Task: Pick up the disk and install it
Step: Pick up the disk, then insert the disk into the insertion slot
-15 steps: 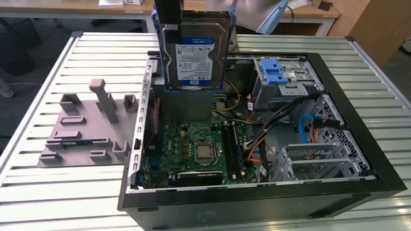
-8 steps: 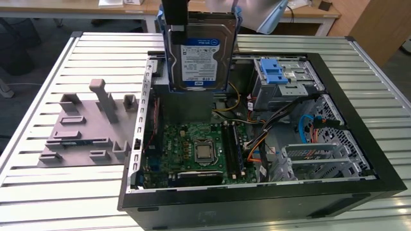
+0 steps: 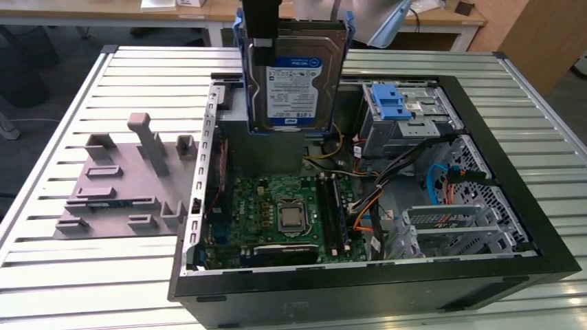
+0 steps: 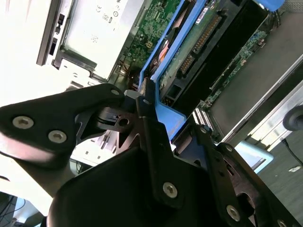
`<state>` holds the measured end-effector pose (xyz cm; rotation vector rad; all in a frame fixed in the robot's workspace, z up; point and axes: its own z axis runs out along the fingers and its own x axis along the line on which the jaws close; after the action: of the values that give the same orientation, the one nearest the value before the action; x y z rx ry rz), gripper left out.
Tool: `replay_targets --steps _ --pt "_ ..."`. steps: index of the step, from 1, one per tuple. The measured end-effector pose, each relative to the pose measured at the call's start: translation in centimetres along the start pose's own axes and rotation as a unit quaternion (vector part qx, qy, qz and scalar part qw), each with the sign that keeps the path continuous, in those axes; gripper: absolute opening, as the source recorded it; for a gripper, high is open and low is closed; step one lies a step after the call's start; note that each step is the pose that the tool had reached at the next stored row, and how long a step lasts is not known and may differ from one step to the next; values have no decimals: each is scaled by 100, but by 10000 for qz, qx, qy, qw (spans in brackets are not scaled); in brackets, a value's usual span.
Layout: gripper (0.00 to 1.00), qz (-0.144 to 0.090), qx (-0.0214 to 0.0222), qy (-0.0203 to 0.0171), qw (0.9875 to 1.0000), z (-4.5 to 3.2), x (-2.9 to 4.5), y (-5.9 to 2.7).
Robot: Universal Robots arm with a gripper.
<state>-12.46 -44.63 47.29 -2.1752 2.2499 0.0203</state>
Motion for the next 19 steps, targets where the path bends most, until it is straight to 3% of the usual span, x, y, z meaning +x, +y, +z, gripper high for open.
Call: replay_targets --steps 19 --pt "37 5 0 3 10000 6 64 -145"
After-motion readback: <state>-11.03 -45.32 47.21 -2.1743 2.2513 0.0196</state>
